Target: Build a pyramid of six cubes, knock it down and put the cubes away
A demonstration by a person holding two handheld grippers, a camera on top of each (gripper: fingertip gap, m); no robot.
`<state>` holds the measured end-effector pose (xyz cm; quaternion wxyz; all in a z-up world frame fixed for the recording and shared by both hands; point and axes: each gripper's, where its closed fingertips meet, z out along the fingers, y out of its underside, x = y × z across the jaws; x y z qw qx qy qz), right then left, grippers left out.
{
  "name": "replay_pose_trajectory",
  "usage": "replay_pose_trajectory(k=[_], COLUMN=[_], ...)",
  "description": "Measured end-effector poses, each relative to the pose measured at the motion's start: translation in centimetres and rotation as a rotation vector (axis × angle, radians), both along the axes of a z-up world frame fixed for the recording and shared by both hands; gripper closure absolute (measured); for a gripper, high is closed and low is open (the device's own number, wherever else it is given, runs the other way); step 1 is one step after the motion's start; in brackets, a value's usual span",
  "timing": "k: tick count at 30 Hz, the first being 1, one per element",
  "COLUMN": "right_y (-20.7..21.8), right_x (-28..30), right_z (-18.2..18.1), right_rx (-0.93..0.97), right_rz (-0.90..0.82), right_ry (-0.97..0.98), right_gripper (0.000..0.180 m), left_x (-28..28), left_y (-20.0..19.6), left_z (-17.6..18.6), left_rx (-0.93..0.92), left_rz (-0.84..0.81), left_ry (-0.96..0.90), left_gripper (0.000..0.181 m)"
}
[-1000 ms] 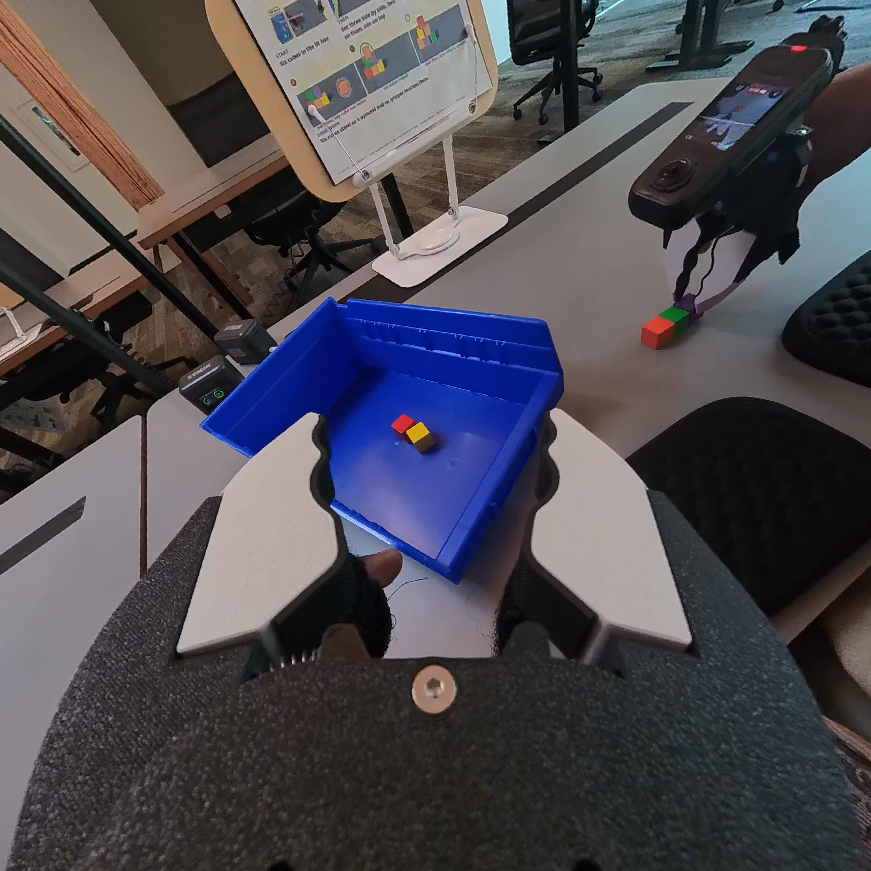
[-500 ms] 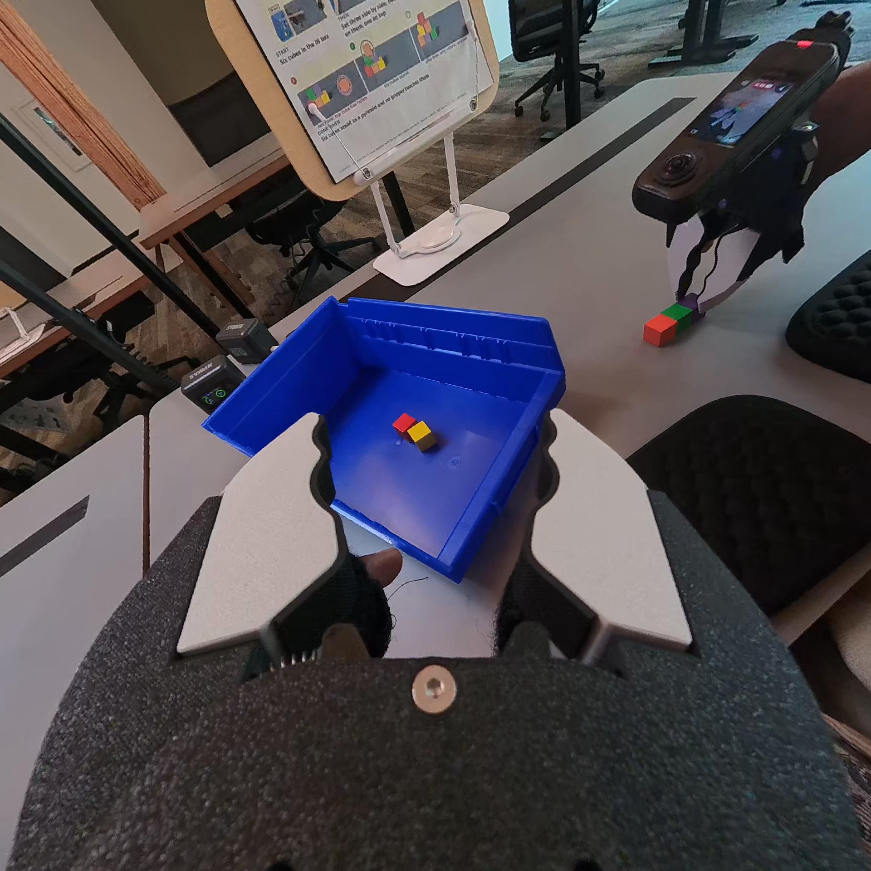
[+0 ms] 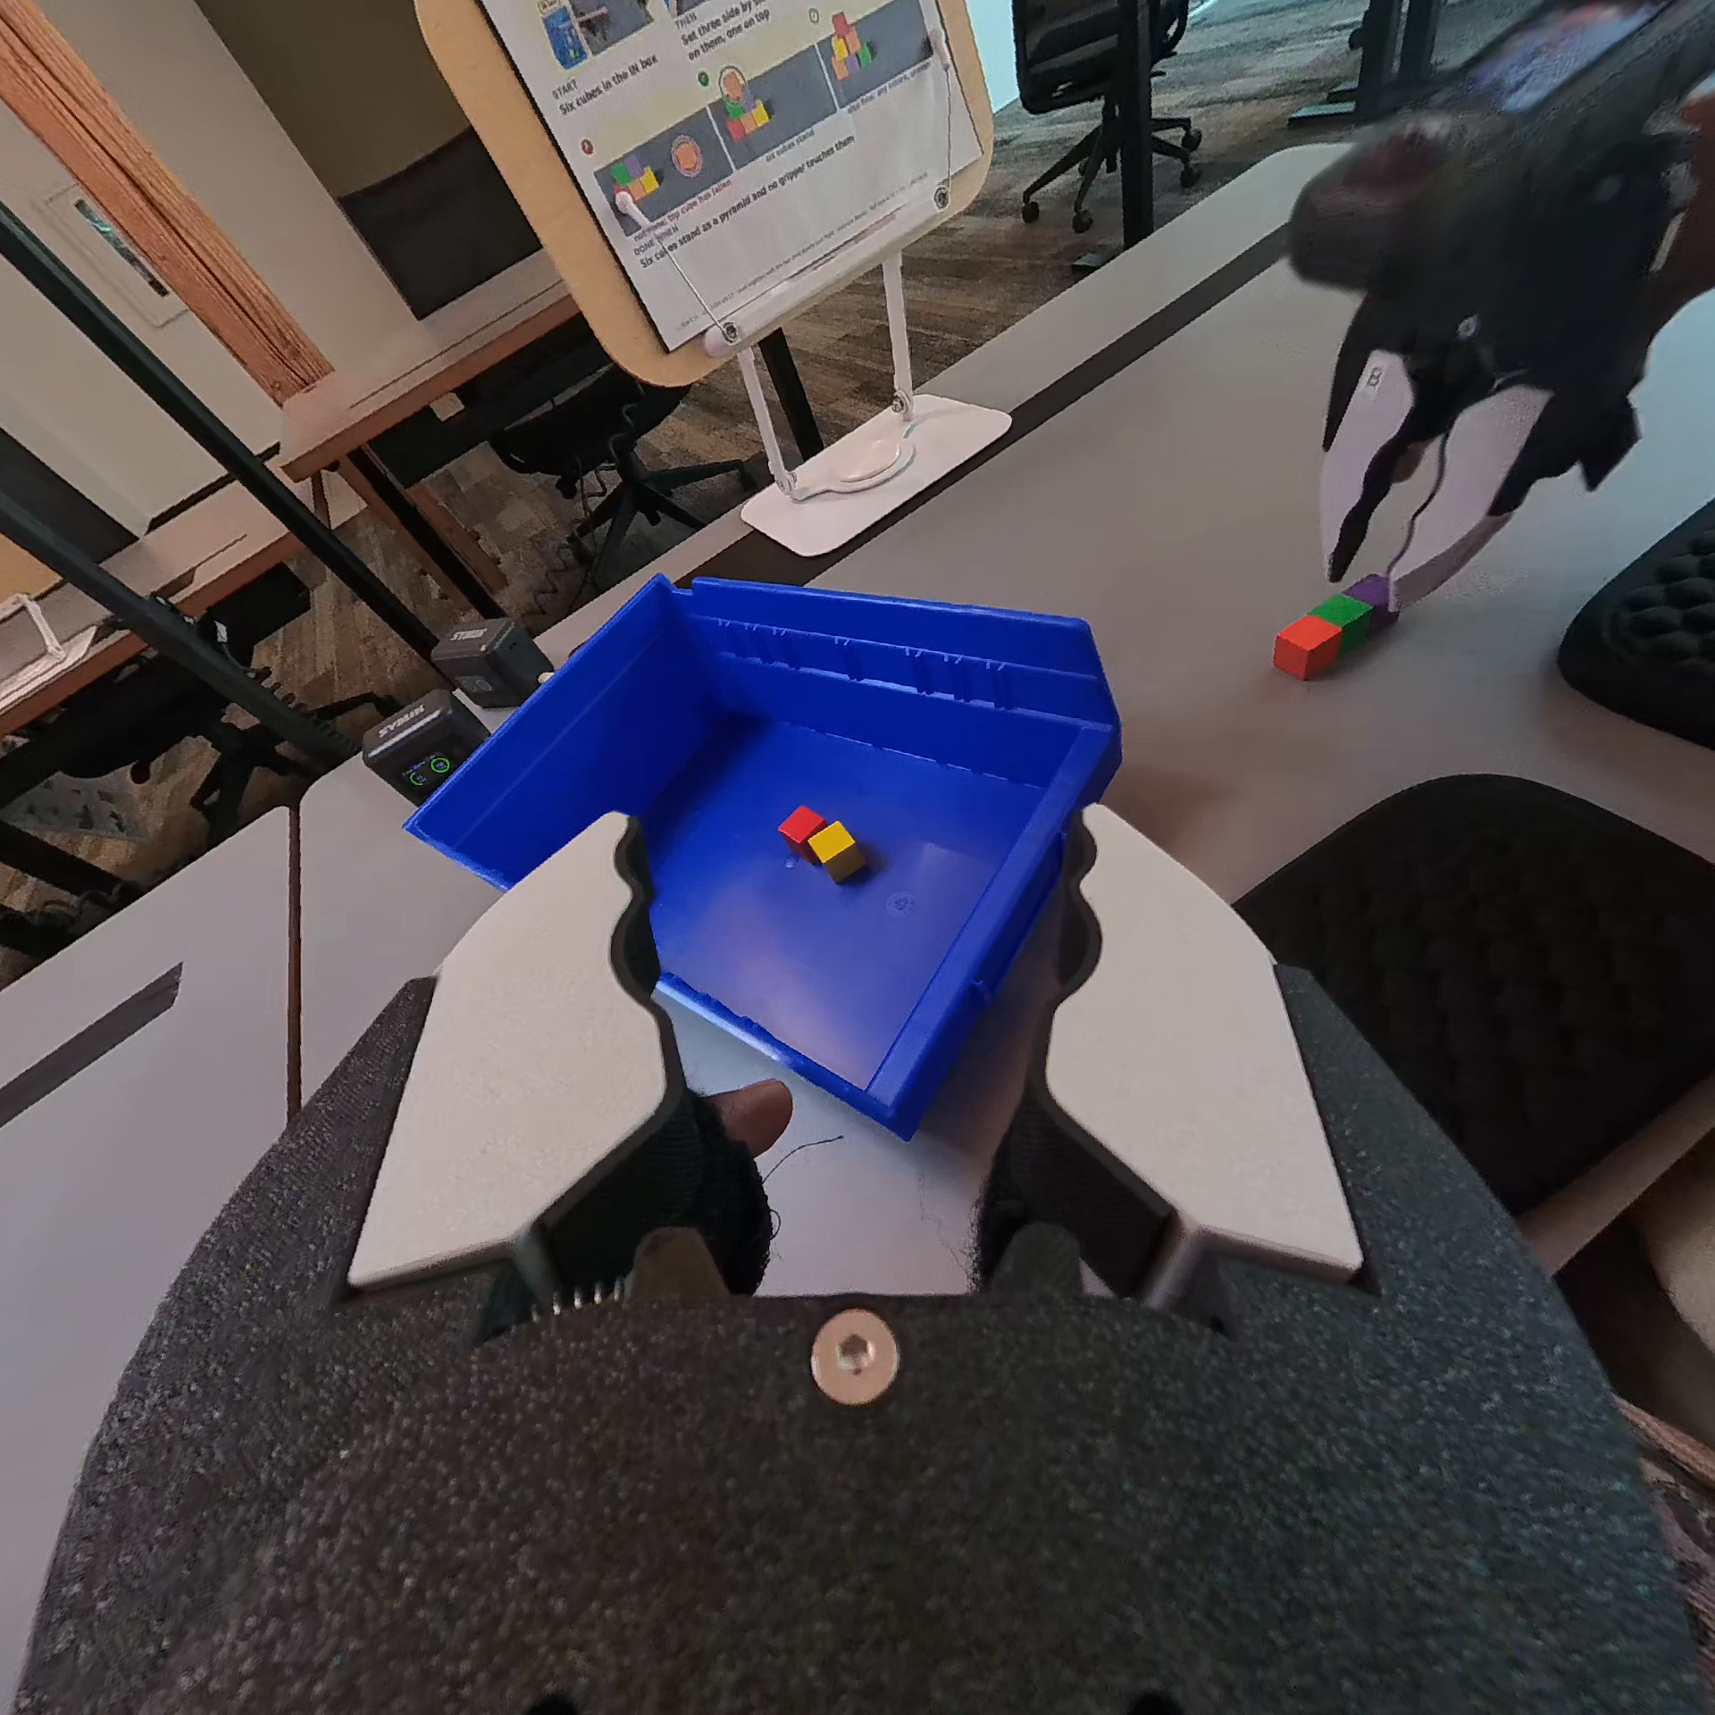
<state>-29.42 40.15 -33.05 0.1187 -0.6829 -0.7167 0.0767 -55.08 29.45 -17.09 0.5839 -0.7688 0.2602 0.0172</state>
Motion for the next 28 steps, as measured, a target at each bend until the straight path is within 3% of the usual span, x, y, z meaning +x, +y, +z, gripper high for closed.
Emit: replay_pose_trajectory(k=[1,8,11,17,21,28], right_y=[-1.0,-7.3,-6.0,1.3,4.8,7.2], right_x=[-1.3,-12.0,-17.1,-24.6,-26.9,-28.5], right_z=[1.1,11.4,13.2,9.1,5.3,0.1], right_rx=[-0.035,-0.116,-0.087,-0.045,-0.041,-0.135], right_rz=[0.012,0.196,0.177,0.067,0.035,-0.298], right_ry=[0.073,0.492,0.498,0.19,-0.007,-0.13], right_gripper=[0.152,0.156,0.157,0.136,0.136,0.134], left_x=[-0.2,-1.8,-2.2,-3.4,-4.2,-5.1], left_y=[0.0,0.0,-0.5,-1.1,-1.0,-0.7], left_z=[0.0,-0.5,-0.1,0.1,-0.2,-0.5], left_rx=[0.001,-0.018,0.003,0.029,0.024,0.015], left_rz=[0.007,0.069,0.077,0.093,0.101,0.127], left_ry=[-0.002,-0.001,-0.012,-0.043,-0.061,-0.079], left_gripper=[0.097,0.096,0.096,0.096,0.096,0.096])
